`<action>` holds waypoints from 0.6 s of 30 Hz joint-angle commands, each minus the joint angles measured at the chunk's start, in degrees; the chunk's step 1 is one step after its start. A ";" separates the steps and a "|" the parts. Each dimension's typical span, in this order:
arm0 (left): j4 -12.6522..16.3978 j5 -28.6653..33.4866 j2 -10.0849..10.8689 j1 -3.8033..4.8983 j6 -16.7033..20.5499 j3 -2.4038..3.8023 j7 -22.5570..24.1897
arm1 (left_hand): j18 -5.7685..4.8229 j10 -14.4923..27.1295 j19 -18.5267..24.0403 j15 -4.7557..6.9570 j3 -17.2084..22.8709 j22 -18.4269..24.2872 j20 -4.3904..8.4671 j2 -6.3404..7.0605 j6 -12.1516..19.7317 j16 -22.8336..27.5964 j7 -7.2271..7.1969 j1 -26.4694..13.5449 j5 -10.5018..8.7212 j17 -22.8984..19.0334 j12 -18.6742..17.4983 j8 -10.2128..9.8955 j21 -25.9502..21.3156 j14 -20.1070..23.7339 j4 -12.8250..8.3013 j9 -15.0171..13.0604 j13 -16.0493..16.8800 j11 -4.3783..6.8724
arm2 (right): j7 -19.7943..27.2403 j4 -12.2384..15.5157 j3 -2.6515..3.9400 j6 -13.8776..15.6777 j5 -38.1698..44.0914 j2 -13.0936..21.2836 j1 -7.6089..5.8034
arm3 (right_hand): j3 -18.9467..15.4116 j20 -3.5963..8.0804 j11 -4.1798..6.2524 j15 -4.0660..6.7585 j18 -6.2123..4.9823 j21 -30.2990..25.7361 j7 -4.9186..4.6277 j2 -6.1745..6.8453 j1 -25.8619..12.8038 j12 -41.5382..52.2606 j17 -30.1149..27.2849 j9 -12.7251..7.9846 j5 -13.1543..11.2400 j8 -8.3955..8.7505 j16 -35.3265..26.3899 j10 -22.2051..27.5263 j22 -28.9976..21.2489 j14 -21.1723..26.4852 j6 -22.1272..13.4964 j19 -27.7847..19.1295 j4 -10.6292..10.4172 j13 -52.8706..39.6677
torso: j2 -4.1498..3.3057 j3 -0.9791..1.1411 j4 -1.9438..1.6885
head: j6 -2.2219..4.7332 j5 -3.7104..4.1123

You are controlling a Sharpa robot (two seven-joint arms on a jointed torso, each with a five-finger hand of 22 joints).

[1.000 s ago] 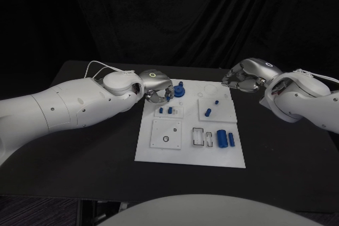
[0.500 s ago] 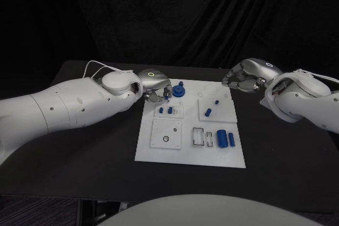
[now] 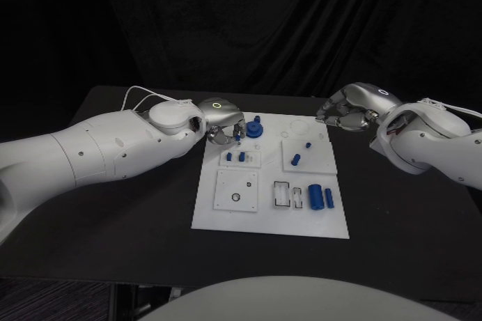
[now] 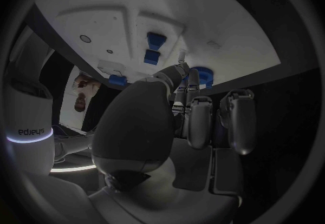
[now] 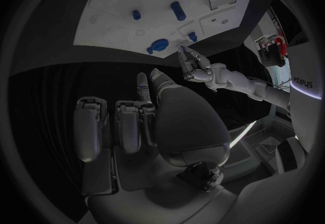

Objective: Assemble the parts on the task board

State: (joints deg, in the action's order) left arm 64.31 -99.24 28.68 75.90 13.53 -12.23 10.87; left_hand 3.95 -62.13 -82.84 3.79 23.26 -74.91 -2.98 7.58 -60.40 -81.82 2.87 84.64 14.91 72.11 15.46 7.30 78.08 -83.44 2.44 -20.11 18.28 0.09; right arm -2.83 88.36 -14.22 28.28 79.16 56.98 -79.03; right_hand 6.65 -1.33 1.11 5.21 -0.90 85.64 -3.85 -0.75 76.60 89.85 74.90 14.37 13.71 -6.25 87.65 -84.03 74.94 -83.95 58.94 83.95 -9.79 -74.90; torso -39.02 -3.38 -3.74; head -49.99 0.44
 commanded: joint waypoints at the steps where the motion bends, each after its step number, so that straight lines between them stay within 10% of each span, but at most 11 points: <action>1: -0.29 -0.30 -0.31 -0.26 -0.39 0.04 0.18 | -1.05 -0.40 0.16 0.18 0.09 -11.26 0.38 -0.06 -0.31 0.19 -0.14 -0.08 -0.21 -0.08 -0.10 -0.12 -0.34 0.18 -0.41 -0.04 0.10 0.09 | -0.65 0.10 0.05 0.03 0.09 0.05 0.14 | -0.02 -0.33 -0.11 -0.41 -0.35 -0.31 -0.02 -0.72 0.09 0.15 9.35 0.08 0.32 0.43 -0.41 -5.97 13.41 -4.94 0.25 3.72 0.42 -15.10 | -0.03 0.01 -0.01 | -0.01 -0.01; 18: -0.36 -0.30 -1.02 -0.77 -1.43 0.04 0.32 | -1.04 -0.56 0.19 0.16 0.20 -11.25 0.38 -0.02 -0.21 0.22 -0.12 0.01 -0.21 -0.12 -0.14 -0.23 -0.38 0.19 -0.56 -0.02 0.11 0.05 | -0.65 0.13 0.05 0.11 0.09 0.07 0.14 | 0.00 -0.32 -0.06 -0.37 -0.35 -0.33 -0.01 -0.72 0.12 0.15 9.41 0.06 0.32 0.50 -0.38 -5.97 13.41 -4.95 0.17 3.71 0.48 -15.10 | -0.02 0.03 0.01 | -0.01 0.02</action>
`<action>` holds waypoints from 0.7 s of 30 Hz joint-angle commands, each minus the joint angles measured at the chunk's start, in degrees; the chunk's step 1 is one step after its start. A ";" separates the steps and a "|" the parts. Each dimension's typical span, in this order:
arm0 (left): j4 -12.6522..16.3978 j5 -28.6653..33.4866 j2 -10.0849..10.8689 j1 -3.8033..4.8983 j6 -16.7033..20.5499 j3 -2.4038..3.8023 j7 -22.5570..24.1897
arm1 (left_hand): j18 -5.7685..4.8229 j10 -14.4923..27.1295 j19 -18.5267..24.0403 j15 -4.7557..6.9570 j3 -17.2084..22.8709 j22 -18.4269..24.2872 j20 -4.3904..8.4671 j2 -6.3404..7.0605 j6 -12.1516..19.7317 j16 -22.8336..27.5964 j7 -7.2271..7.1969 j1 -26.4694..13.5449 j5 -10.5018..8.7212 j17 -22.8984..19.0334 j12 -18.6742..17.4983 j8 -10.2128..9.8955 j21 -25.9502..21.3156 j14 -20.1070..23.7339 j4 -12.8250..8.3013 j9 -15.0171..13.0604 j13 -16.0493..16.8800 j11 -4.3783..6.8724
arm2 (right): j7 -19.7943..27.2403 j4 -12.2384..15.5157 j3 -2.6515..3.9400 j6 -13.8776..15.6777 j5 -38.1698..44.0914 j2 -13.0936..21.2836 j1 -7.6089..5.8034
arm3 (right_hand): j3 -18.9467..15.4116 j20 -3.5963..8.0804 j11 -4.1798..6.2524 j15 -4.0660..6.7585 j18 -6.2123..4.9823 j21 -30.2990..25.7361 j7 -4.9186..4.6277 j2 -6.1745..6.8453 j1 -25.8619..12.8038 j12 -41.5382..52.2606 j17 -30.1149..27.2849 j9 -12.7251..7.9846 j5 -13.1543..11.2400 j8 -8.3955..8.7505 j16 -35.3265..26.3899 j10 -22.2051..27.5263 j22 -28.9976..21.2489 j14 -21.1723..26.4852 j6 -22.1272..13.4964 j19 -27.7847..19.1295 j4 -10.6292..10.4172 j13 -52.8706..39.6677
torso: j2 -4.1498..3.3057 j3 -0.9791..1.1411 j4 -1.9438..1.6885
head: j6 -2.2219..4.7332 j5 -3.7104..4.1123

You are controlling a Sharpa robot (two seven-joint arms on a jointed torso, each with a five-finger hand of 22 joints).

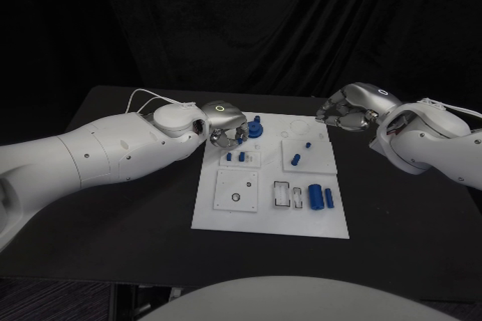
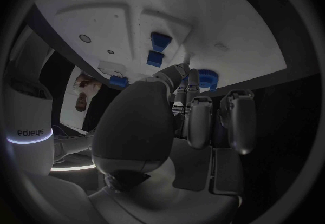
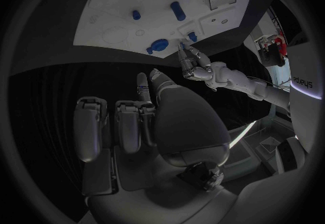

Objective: Assemble the parts on the task board

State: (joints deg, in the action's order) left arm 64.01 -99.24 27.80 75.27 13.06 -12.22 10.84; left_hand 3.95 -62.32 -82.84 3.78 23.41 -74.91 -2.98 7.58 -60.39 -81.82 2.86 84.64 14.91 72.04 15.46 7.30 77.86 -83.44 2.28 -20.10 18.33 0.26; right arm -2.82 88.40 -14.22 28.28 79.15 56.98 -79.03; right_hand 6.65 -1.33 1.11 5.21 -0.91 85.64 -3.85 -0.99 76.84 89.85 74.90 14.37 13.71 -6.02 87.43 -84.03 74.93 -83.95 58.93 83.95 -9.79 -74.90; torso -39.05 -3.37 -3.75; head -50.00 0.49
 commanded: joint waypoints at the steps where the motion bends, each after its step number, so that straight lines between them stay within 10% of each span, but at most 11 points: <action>1: -0.08 -0.29 -0.15 -0.15 -1.01 0.03 0.33 | -1.02 -0.40 0.23 0.16 0.08 -11.24 0.38 -0.03 -0.20 0.27 -0.11 0.04 -0.18 -0.13 -0.15 -0.26 -0.22 0.22 -0.44 -0.02 0.06 -0.13 | -0.66 0.09 0.05 0.11 0.10 0.08 0.14 | 0.00 -0.32 -0.06 -0.37 -0.35 -0.33 -0.01 -0.49 -0.12 0.15 9.41 0.07 0.32 0.27 -0.16 -5.97 13.42 -4.95 0.17 3.71 0.48 -15.10 | 0.00 0.02 0.02 | 0.00 -0.05; 21: -0.68 -0.29 -0.38 -0.47 -2.58 0.03 -0.76 | -0.99 -0.42 0.37 0.00 0.73 -11.19 0.31 0.03 -0.09 0.48 0.10 0.42 0.30 -0.48 -0.69 -0.61 -0.38 0.39 -1.11 0.02 -0.03 -0.46 | -0.93 0.11 0.05 0.10 0.10 0.15 0.14 | 0.00 -0.30 -0.03 -0.34 -0.34 -0.29 -0.02 -0.49 -0.11 0.15 9.40 0.05 0.31 0.35 -0.17 -5.97 13.43 -4.95 0.07 3.73 0.52 -15.10 | 0.03 0.00 -0.02 | 0.00 -0.09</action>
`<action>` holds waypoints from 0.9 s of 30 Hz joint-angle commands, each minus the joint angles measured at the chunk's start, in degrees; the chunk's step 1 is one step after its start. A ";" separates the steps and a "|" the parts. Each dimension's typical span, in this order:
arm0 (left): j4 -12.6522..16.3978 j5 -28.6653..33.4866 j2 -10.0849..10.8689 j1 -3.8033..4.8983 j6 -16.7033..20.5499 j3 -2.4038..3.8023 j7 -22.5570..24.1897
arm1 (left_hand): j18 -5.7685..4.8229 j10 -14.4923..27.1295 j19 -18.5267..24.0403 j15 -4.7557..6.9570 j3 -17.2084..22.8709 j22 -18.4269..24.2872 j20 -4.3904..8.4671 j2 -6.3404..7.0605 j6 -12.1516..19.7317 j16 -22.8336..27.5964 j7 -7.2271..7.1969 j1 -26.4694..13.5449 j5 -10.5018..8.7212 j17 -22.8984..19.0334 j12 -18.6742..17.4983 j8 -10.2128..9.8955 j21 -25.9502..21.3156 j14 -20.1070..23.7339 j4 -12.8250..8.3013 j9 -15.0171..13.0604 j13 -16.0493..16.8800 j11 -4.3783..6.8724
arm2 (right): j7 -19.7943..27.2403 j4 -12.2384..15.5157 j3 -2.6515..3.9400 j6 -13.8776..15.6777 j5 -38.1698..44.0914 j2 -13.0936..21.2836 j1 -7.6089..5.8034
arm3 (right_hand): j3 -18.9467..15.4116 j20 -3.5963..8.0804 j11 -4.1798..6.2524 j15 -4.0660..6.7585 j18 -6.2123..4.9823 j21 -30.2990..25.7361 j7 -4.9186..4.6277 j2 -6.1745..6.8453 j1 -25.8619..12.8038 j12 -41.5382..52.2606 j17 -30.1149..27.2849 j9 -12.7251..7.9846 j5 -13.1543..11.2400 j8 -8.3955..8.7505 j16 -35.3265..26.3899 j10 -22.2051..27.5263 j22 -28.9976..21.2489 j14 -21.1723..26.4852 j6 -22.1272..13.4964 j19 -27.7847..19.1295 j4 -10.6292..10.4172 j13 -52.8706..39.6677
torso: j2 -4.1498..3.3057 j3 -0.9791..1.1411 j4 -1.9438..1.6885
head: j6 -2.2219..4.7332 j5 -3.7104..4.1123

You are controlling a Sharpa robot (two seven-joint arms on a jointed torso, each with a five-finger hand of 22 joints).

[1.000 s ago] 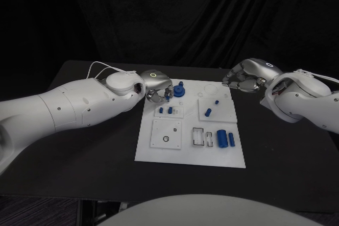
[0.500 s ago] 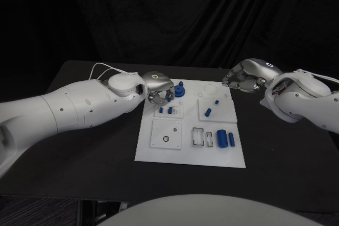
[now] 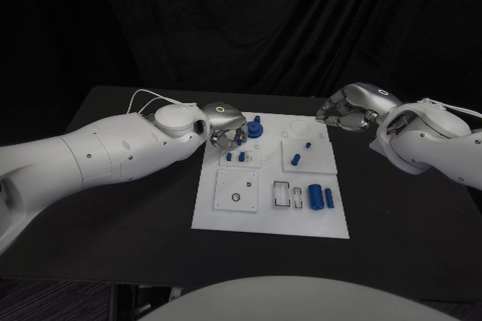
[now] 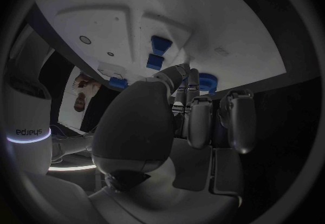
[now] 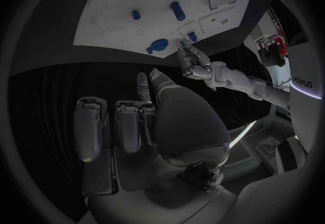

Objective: Assemble the parts on the task board

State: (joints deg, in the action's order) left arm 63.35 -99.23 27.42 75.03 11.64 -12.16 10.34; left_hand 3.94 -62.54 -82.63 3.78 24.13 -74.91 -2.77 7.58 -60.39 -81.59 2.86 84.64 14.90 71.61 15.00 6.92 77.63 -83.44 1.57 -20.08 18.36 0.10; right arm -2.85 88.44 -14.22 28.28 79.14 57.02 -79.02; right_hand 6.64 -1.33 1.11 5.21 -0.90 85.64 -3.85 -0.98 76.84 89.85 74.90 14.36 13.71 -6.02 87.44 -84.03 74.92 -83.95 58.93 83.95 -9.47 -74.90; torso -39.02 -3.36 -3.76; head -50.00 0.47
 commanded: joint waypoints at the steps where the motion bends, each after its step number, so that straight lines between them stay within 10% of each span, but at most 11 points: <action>1: -0.02 -0.31 0.00 -0.24 -1.19 -0.03 -0.28 | -0.99 -0.19 0.16 0.00 0.02 -11.20 0.10 0.03 -0.09 0.25 0.10 0.42 0.30 -0.05 -0.23 -0.24 -0.16 0.39 -0.39 0.00 -0.07 -0.31 | -0.91 0.06 0.05 0.09 0.10 0.10 0.14 | 0.01 -0.30 -0.02 -0.34 -0.34 -0.29 -0.02 -0.49 -0.11 0.15 9.40 0.05 0.31 0.35 -0.17 -5.97 13.44 -4.95 0.07 3.73 0.21 -15.10 | 0.01 -0.01 -0.01 | 0.00 -0.10; 21: -0.31 -0.31 -0.58 -0.31 -2.29 -0.03 -0.34 | -0.87 -0.06 0.53 -0.13 0.57 -11.03 0.02 0.06 0.08 0.71 0.12 0.63 0.47 -0.89 -0.68 -0.55 -0.69 0.78 -0.90 0.06 -0.14 -0.44 | -0.94 -0.10 0.05 -0.17 0.11 -0.15 0.17 | 0.01 -0.28 0.01 -0.31 -0.35 -0.31 -0.03 -0.50 -0.11 0.15 9.43 0.02 0.31 0.46 -0.15 -5.97 13.43 -4.95 -0.09 3.72 0.26 -15.10 | 0.02 -0.05 -0.03 | 0.00 -0.35; 27: -0.33 -0.31 -0.46 -0.34 -2.30 -0.03 -0.48 | -0.76 0.49 0.94 -0.24 1.37 -10.88 -0.13 0.62 4.58 1.19 -1.08 -0.04 -1.51 -1.70 -1.92 -3.24 -1.17 1.20 -1.37 1.10 -0.38 -0.51 | -0.97 -0.09 0.05 -0.24 0.10 -0.15 0.17 | 0.02 -0.26 0.03 -0.30 -0.36 -0.33 -0.03 -0.52 -0.11 0.15 9.40 0.01 0.31 0.52 -0.17 -5.97 13.43 -4.95 -0.16 3.71 0.28 -15.10 | -0.01 -0.03 0.00 | 0.00 -0.36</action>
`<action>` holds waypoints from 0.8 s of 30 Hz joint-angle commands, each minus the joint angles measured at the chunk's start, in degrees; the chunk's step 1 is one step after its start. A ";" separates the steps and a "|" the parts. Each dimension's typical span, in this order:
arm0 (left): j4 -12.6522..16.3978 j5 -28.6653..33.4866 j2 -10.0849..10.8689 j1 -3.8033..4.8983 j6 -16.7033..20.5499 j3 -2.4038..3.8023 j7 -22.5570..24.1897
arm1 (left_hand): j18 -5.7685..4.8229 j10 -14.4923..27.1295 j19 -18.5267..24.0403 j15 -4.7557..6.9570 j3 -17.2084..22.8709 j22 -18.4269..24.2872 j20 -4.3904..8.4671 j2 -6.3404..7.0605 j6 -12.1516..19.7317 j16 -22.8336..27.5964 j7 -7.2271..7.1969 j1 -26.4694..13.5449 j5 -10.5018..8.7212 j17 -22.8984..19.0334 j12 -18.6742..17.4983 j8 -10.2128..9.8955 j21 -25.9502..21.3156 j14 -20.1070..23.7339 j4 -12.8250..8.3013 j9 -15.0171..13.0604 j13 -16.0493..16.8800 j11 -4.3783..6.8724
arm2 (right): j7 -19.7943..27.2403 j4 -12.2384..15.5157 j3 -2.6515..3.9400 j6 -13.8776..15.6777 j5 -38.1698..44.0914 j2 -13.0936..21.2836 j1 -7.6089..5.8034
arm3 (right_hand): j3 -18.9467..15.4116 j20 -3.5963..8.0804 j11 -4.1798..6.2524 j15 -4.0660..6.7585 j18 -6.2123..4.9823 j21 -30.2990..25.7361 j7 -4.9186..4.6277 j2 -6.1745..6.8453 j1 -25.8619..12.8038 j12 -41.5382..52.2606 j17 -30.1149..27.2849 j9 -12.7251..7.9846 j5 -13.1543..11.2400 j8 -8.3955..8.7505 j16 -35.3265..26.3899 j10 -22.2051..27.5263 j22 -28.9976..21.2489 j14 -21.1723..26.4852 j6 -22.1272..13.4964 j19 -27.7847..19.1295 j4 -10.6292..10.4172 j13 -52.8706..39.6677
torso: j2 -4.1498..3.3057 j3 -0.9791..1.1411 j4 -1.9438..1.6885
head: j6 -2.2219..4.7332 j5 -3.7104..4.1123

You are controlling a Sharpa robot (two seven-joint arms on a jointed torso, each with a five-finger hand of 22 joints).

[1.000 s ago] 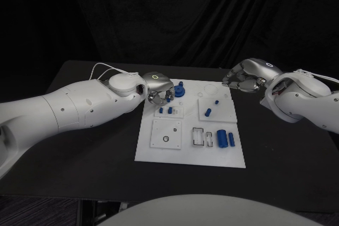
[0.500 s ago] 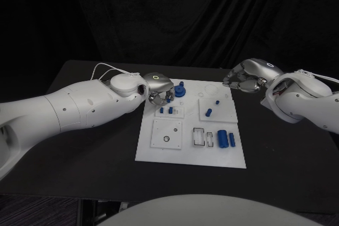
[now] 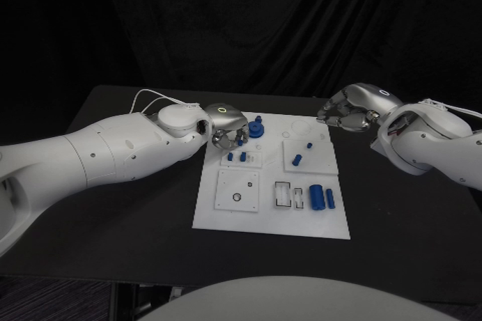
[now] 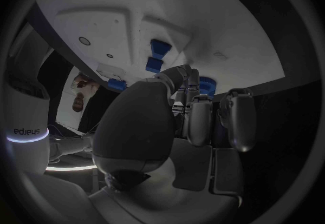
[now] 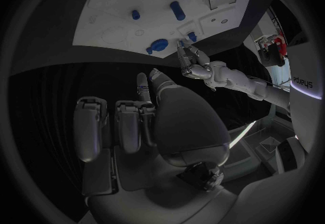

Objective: Assemble the parts on the task board

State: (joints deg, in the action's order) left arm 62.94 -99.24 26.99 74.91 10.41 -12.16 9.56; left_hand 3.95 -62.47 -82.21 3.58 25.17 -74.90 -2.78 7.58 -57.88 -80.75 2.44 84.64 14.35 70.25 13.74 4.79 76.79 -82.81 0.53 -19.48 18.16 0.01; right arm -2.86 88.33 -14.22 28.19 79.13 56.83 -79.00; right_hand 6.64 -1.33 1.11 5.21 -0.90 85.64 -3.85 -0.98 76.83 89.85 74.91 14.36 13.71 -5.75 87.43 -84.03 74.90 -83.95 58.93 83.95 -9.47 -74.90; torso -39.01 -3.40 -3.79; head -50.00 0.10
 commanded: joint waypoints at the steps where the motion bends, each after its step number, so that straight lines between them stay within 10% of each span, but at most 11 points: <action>1: 0.07 -0.30 0.00 -0.23 -1.02 -0.03 0.27 | -0.75 0.62 0.59 -0.12 0.45 -10.85 -0.18 0.73 3.13 0.47 -1.10 -0.19 -1.32 -0.55 -0.94 -1.26 -0.42 0.67 -0.34 0.74 -0.25 -0.55 | -0.96 0.02 0.05 -0.15 0.11 0.05 0.16 | 0.03 -0.25 0.04 -0.28 -0.36 -0.35 -0.03 -0.55 -0.11 0.15 9.37 0.00 0.31 0.28 -0.18 -5.97 13.43 -4.94 -0.21 3.70 0.30 -15.10 | -0.02 0.02 0.03 | 0.00 0.00; 11: 0.07 -0.30 0.60 -0.25 0.62 -0.03 -0.06 | -0.43 4.57 1.66 -0.97 1.16 -10.40 -0.92 1.71 11.30 1.55 -4.54 -0.36 -2.35 -2.50 -3.93 -1.22 -2.07 1.77 -0.62 2.89 -0.96 -1.72 | -1.01 0.01 0.05 -0.22 0.11 0.15 0.16 | 0.03 -0.24 0.09 -0.27 -0.36 -0.34 -0.04 -0.55 -0.12 0.15 9.36 -0.03 0.31 0.39 -0.18 -5.97 13.44 -4.94 -0.36 3.71 0.34 -15.10 | -0.01 0.05 0.02 | 0.00 -0.27; 24: 0.93 -0.29 4.39 -0.24 11.58 -0.03 1.86 | 0.25 4.59 3.70 -0.87 1.66 -9.52 -0.97 1.63 11.37 3.95 -5.25 0.38 -1.96 -6.59 -3.86 -0.66 -5.09 3.99 -0.84 3.06 -0.65 -1.26 | -0.78 0.21 0.05 0.04 -0.15 0.68 0.15 | 0.07 -0.22 0.38 -0.28 -0.50 -0.89 0.00 -0.65 -0.14 0.15 8.83 0.04 0.30 0.40 -0.43 -5.97 13.24 -4.83 -0.21 3.43 0.49 -15.10 | -0.03 0.01 0.00 | 0.00 0.04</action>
State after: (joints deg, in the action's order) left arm 63.59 -99.25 30.79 74.79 14.99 -12.23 9.78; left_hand 3.95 -57.86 -78.83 2.67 26.49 -74.90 -3.74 9.17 -46.48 -77.17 -2.67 84.72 12.07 64.22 9.96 3.99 72.06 -79.17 -0.34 -16.40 17.40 -1.54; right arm -2.87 88.38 -14.22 28.10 79.11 57.30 -79.00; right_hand 6.74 -1.34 1.11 5.21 -0.90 84.97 -3.85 -0.98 76.83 89.85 74.90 14.36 13.71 -5.54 87.28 -84.03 74.95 -83.95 58.93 83.95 -9.38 -74.90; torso -39.03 -3.37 -3.75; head -50.00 0.07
